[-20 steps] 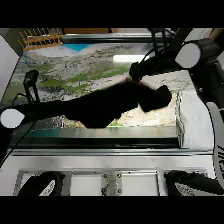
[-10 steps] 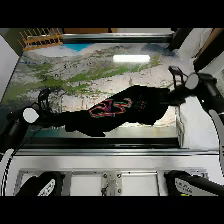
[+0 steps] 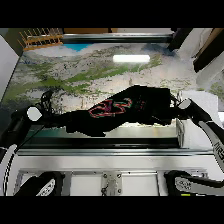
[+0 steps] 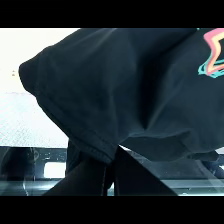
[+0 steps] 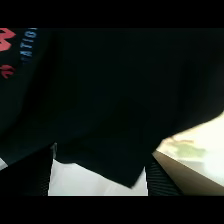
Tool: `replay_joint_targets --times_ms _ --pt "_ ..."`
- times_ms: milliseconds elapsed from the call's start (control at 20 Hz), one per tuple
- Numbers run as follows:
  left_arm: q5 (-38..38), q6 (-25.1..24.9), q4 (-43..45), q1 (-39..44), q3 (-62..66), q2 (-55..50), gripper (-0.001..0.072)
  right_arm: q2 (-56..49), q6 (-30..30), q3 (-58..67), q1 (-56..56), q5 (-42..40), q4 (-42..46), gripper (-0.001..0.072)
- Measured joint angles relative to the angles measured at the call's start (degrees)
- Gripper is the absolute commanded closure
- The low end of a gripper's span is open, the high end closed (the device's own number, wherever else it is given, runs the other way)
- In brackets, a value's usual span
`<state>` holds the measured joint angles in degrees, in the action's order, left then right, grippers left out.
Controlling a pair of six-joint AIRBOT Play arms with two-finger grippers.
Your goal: Fold the clothes and pants, and hang the long-sleeved shirts on hangers.
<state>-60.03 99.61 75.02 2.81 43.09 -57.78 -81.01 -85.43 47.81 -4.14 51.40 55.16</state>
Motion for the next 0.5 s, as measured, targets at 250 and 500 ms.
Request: replay_joint_targets --times_ms 250,500 --pt "0.24 -0.02 0.07 -0.20 0.57 -0.04 0.0702 -0.13 1.46 1.33 1.99 -3.43 -1.29 0.0700" --pt "0.15 -0.87 1.16 -4.63 14.53 5.42 0.0702 7.87 2.16 16.00 -0.52 1.92 5.14 0.0700"
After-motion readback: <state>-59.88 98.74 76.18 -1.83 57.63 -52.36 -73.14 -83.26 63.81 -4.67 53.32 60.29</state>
